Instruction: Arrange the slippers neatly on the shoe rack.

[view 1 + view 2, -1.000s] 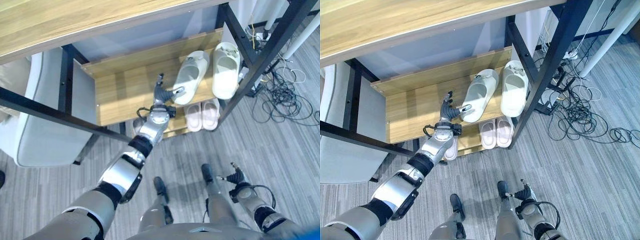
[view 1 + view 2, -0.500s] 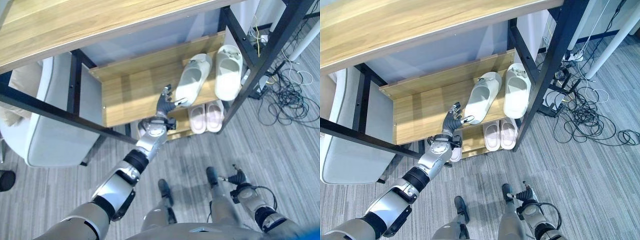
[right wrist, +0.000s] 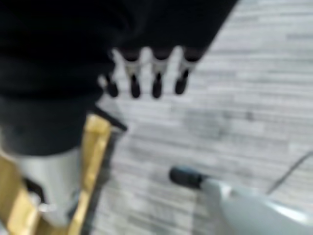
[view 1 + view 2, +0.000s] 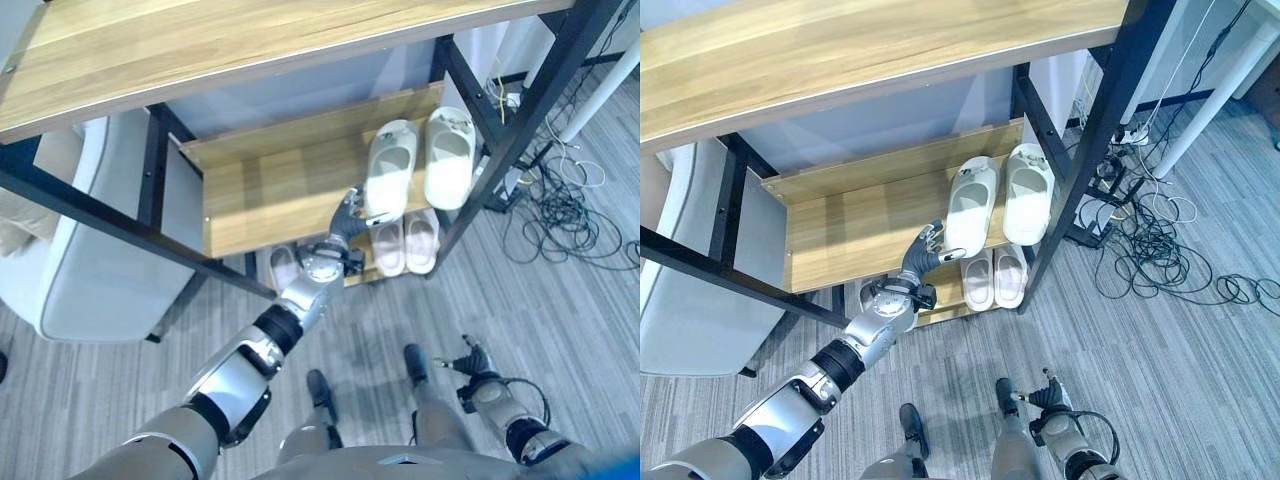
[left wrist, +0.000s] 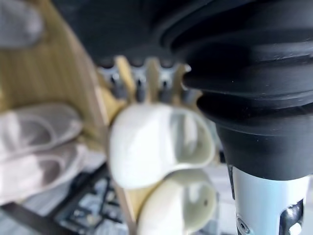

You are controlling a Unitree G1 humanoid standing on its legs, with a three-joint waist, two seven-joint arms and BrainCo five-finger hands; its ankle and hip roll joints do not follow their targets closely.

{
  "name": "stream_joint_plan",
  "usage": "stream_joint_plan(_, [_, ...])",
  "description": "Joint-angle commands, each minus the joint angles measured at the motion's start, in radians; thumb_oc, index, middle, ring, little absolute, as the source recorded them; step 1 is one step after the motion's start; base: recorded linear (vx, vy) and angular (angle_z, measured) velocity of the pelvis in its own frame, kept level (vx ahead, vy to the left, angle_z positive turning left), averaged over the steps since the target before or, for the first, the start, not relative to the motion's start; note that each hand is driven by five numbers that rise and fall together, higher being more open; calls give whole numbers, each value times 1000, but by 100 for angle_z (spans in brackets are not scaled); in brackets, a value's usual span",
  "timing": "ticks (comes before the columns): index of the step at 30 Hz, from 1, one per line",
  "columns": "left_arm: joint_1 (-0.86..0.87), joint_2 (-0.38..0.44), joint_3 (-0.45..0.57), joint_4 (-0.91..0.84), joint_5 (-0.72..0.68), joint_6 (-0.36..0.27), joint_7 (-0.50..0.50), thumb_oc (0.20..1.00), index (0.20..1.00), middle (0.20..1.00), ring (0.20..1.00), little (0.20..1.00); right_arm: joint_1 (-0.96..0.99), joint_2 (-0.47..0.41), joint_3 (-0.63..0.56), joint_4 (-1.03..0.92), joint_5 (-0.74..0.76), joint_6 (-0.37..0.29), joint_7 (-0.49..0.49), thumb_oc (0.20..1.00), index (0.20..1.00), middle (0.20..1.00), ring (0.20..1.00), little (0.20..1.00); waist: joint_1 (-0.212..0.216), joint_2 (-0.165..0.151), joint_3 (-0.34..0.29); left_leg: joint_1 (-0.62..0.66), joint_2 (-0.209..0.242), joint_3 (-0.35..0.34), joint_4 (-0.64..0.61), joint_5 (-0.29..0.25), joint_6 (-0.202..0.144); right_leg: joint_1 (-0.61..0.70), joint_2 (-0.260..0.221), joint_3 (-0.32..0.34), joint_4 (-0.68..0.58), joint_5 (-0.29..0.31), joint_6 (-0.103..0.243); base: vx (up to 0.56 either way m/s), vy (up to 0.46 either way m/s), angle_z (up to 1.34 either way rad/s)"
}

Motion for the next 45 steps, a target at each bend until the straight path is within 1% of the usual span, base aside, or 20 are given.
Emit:
stream_joint_plan(1, [-26,-27,7,-43,-27,-40,-28,1000,1000,1000,1000,1000,-40,-36,9,-1,12,-3,-7,1000,1000,1000,1000,1000,12,56,38,-32,51,-103,13,-13,-52,-80,-41,-65,65,-89,38,0,0,0])
stream_joint_plan(6, [-33,-46,9,-57,-70,-46,-21,1000,1000,1000,1000,1000,-43,-31,13,1,18,-3,-8,1000,1000,1000,1000,1000,10,54,34,-34,51,-106,13,-13,-52,-82,-40,-66,66,-90,38,0,0,0])
stream_joint_plan(16, [-50,-78,-6,-38,-69,-38,-8,1000,1000,1000,1000,1000,-43,-24,24,6,29,-1,-6,1000,1000,1000,1000,1000,6,46,26,-32,54,-109,13,-12,-54,-78,-36,-68,65,-93,36,0,0,0])
stream_joint_plan(19, [-50,-93,-12,-39,-76,-37,-7,1000,1000,1000,1000,1000,-43,-21,26,11,36,-1,-6,1000,1000,1000,1000,1000,4,39,21,-29,57,-114,13,-13,-54,-72,-36,-69,64,-95,34,0,0,0])
stream_joint_plan(25, [-66,-112,-4,-10,-73,-40,7,1000,1000,1000,1000,1000,-49,-18,31,15,40,0,-5,1000,1000,1000,1000,1000,4,35,17,-29,57,-116,13,-12,-55,-70,-34,-69,63,-96,34,0,0,0])
stream_joint_plan(35, [-77,-129,9,-17,-64,-48,26,1000,1000,1000,1000,1000,-47,-13,31,22,50,-3,-4,1000,1000,1000,1000,1000,4,25,11,-29,58,-117,13,-13,-55,-69,-33,-71,64,-97,32,0,0,0])
stream_joint_plan(36, [-80,-128,11,-19,-56,-50,31,1000,1000,1000,1000,1000,-47,-14,31,23,51,-4,-5,1000,1000,1000,1000,1000,4,24,11,-29,58,-118,13,-13,-55,-69,-33,-72,64,-98,32,0,0,0])
stream_joint_plan(39, [-88,-98,26,-46,60,-48,59,1000,1000,1000,1000,1000,-38,-15,24,20,56,-16,-4,1000,1000,1000,1000,1000,8,21,11,-30,57,-126,13,-11,-55,-66,-34,-74,64,-99,32,0,0,0])
stream_joint_plan(40, [-88,-98,26,-47,60,-48,59,1000,1000,1000,1000,1000,-38,-15,24,20,56,-16,-4,1000,1000,1000,1000,1000,8,21,12,-30,57,-126,13,-11,-55,-66,-34,-74,64,-99,32,0,0,0])
stream_joint_plan(41, [-79,-77,33,-79,135,-52,71,1000,1000,1000,1000,1000,-35,-17,18,19,57,-24,-4,1000,1000,1000,1000,1000,12,17,14,-30,57,-132,13,-10,-55,-62,-34,-75,66,-101,30,0,0,0])
stream_joint_plan(44, [-57,-51,41,-133,223,-64,80,1000,1000,1000,1000,1000,-35,-13,13,19,61,-38,-5,1000,1000,1000,1000,1000,19,13,17,-29,56,-137,13,-10,-56,-58,-35,-77,67,-102,31,0,0,0])
stream_joint_plan(45, [-43,-34,45,-171,271,-68,88,1000,1000,1000,1000,1000,-36,-14,11,15,61,-46,-4,1000,1000,1000,1000,1000,22,9,20,-31,55,-140,13,-11,-56,-58,-36,-78,69,-103,31,-29,-34,2])
